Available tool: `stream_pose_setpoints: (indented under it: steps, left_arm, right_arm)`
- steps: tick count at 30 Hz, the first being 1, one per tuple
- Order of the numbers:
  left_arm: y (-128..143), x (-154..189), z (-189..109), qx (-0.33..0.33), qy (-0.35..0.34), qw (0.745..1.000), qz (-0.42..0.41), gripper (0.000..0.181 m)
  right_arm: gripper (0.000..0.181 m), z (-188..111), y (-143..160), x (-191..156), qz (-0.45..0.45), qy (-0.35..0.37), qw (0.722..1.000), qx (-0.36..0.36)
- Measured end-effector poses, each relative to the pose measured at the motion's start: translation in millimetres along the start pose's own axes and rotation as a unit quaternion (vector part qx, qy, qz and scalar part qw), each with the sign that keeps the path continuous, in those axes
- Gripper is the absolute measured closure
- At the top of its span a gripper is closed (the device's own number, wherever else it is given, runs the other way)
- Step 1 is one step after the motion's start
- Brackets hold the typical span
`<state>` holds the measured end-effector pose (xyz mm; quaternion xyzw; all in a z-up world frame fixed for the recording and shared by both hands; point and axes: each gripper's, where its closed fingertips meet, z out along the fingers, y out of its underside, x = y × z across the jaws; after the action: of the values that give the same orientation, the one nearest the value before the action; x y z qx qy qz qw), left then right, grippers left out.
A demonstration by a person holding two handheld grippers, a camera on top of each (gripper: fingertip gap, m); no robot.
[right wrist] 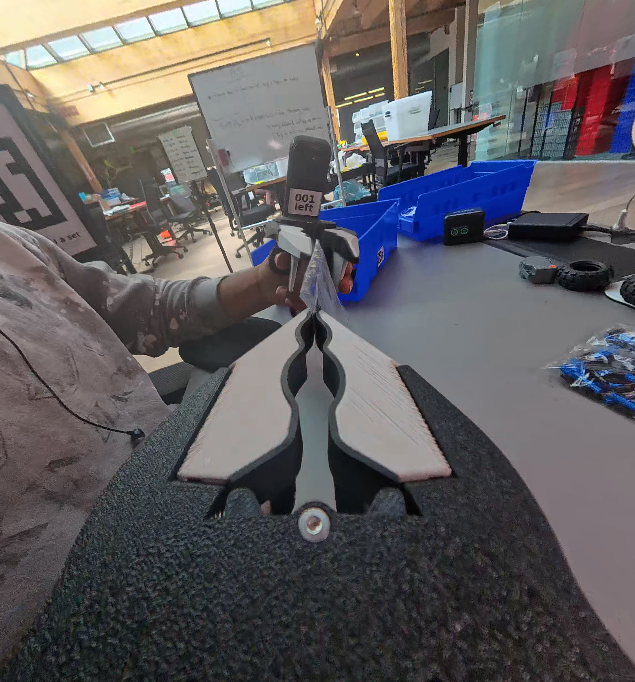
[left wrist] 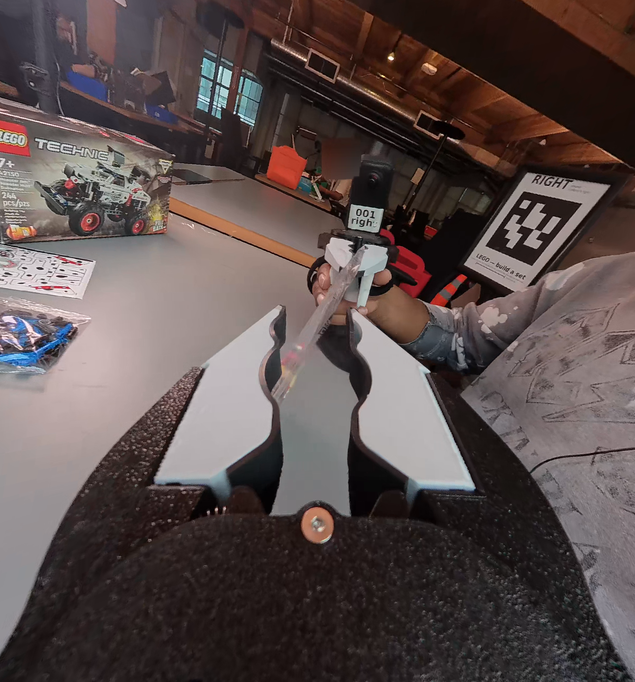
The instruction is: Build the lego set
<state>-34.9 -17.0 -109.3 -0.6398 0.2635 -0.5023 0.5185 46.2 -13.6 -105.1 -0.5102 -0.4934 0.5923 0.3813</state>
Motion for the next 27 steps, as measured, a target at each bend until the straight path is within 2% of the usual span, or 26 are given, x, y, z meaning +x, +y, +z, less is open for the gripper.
stream_pose_setpoints:
  steps: [2, 7, 10, 14, 15, 16, 17, 18, 20, 22, 25, 27]
  left_arm:
    - [2.8, 3.6, 2.8, -0.004, 0.015, 1.000, -0.007, 0.155]
    - [4.1, 4.2, 7.9, -0.006, 0.001, 1.000, 0.024, 0.181]
    - [0.7, 4.7, 5.4, -0.001, -0.003, 1.000, 0.024, 0.181]
    - [7.8, 11.6, 7.6, -0.015, 0.027, 0.999, 0.010, 0.147]
    - [10.4, 14.4, 10.6, -0.019, 0.037, 0.999, 0.006, 0.146]
    - [12.9, 16.4, 14.3, -0.023, 0.040, 0.999, 0.009, 0.149]
    - [15.9, 17.0, 18.1, -0.030, 0.037, 0.999, 0.017, 0.156]
    - [18.6, 15.8, 20.8, -0.039, 0.030, 0.998, 0.027, 0.170]
    - [16.5, 12.8, 19.3, -0.043, 0.022, 0.998, 0.032, 0.181]
    - [13.3, 16.8, 14.4, -0.041, 0.043, 0.998, 0.011, 0.181]
    - [17.8, 16.9, 13.2, -0.055, 0.035, 0.998, 0.014, 0.181]
    - [9.8, 17.7, 9.4, -0.037, 0.039, 0.999, -0.006, 0.181]
  right_arm:
    - [0.181, -2.7, -1.8, 1.6, 0.023, 0.002, 0.999, 0.023]
    - [0.181, -8.3, -0.7, -2.8, 0.076, -0.020, 0.995, 0.053]
    - [0.181, -12.3, 6.5, -3.2, 0.102, -0.022, 0.993, 0.055]
    - [0.181, -17.9, 6.3, -5.8, 0.119, -0.028, 0.990, 0.071]
    - [0.181, -18.1, 5.2, -6.6, 0.121, -0.030, 0.989, 0.075]
    - [0.181, -17.9, 4.6, -7.0, 0.121, -0.031, 0.989, 0.076]
    - [0.181, -17.4, 4.6, -7.7, 0.120, -0.032, 0.989, 0.075]
    - [0.181, -17.1, 4.6, -8.5, 0.117, -0.034, 0.990, 0.074]
    - [0.181, -20.2, 2.6, -6.9, 0.113, -0.030, 0.990, 0.080]
    - [0.181, -25.1, 4.2, -1.1, 0.111, -0.016, 0.991, 0.076]
    - [0.181, -25.4, 12.8, 0.4, 0.105, -0.006, 0.993, 0.059]
    - [0.181, -28.4, 13.5, 3.9, 0.109, 0.002, 0.992, 0.060]
